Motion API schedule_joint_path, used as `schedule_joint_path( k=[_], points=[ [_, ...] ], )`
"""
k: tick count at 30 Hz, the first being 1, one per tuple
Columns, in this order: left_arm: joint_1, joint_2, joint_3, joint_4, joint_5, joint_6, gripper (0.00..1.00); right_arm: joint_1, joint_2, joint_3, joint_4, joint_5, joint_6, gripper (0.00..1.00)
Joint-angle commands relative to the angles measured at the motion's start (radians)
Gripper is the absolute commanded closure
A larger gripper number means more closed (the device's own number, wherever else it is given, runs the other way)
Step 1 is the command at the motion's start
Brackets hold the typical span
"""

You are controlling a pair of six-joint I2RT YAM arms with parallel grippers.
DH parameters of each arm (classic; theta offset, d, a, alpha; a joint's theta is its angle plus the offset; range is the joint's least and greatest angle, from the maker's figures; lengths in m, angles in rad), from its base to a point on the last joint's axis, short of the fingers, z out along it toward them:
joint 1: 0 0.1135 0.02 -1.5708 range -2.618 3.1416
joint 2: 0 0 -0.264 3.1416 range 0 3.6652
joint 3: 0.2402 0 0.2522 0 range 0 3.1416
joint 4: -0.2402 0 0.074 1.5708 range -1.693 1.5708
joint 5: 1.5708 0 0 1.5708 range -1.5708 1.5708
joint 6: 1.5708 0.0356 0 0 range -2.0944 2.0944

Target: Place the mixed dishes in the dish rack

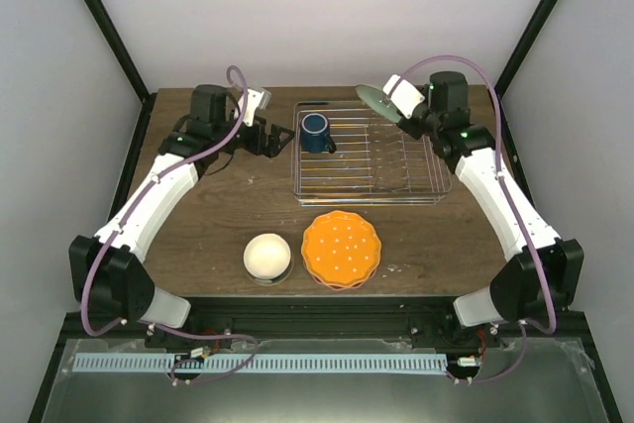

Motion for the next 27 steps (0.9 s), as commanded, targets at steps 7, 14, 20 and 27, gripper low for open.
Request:
schedule_joint_path(
  k=[7,14,20,27],
  points=[
    [0.057,0.048,0.061,0.038,0.048,0.011,0.00,-0.082,0.089,0.083,0.228,-0.035,-0.451,0.99],
    [0.082,0.068,0.057,0.055,0.051,0.001,0.00,-0.089,0.159,0.115,0.198,-0.115,-0.545,0.99],
    [0.105,0.082,0.062,0.058,0.063,-0.007,0.00,-0.095,0.223,0.159,0.157,-0.138,-0.580,0.99],
    [0.117,0.106,0.074,0.057,0.067,-0.010,0.00,-0.096,0.274,0.152,0.148,-0.151,-0.591,0.99]
  ],
)
